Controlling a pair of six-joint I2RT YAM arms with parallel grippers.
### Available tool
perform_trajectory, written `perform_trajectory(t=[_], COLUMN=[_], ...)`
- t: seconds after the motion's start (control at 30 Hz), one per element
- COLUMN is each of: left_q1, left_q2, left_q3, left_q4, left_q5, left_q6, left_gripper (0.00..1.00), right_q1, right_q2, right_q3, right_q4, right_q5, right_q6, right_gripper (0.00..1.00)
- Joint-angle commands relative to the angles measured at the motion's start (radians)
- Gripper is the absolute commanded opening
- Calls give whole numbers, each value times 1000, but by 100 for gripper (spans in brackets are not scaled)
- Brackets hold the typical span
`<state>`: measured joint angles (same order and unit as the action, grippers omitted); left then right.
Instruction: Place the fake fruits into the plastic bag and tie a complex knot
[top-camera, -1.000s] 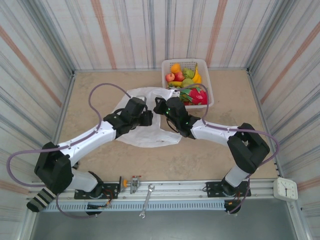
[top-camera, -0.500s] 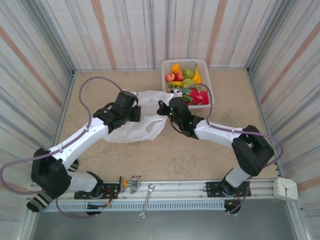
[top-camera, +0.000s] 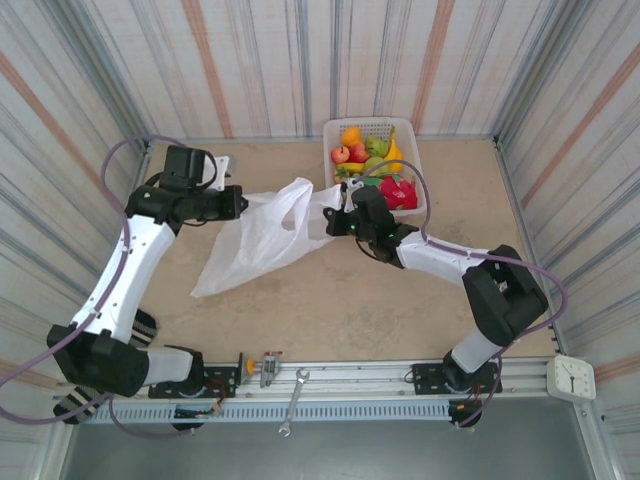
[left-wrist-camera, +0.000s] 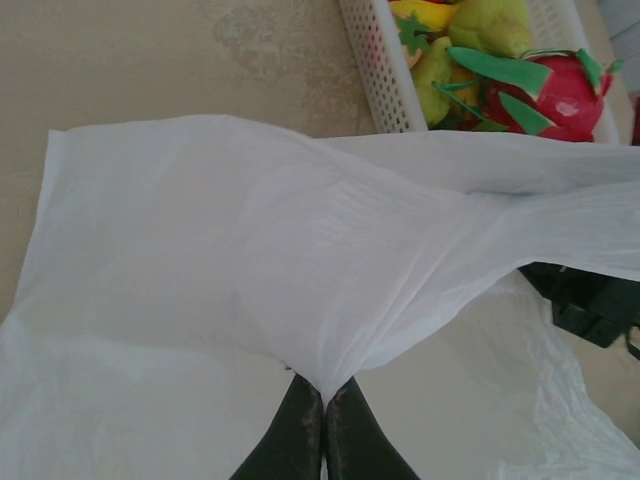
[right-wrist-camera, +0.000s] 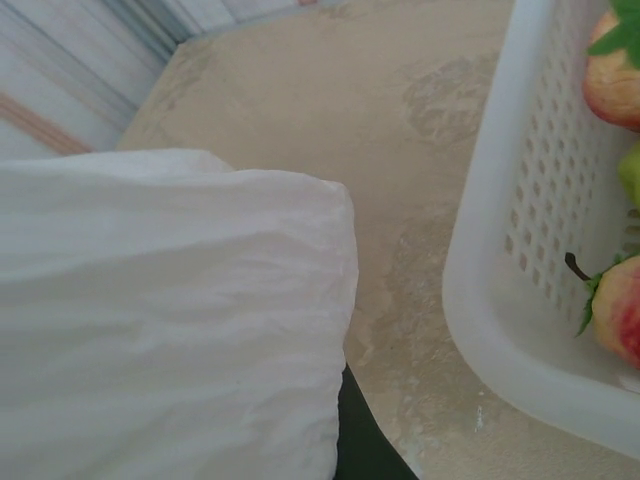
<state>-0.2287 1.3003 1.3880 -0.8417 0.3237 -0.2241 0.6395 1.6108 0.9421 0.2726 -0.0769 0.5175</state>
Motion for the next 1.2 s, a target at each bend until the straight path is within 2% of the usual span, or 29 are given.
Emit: perform_trajectory(t=[0.0,0.07,0.3,0.43,0.57,0.8,0.87,0.97,1.17], left_q1=[46,44,-21,-35,-43,-58,-63,-66,-67], left_q2=[-21,-15,-34,-42,-68,-79,-72,-66,-79], left_q3=[91,78,-41,-80,-135,-173,-171,-168,-168], left_q4=[-35,-11,121,190,307,392,392,397,396], left_q5=[-14,51,128,140,103,41,30,31,24], left_q6=[10,-5,-137,-274,-397,-472,-473,-474,-449], left_gripper=[0,0,0,0,0,0,0,0,0], right_q1=[-75,-103,-126,-130,-127,-92,-74,-63,-69], right_q2=[6,-12,-44,-54,-78,-121,-130,-122,-104], right_q3=[-48,-53,-29,-18,-73,-145,-159,-165,-129], right_q4=[-172,-112,45,42,53,59,65,85,24], right_q5=[88,-36,-275,-305,-270,-242,-216,-190,-195], right_q6=[-63,-39,130,204,295,361,376,397,383], right_gripper=[0,4,39,62,71,70,67,56,13])
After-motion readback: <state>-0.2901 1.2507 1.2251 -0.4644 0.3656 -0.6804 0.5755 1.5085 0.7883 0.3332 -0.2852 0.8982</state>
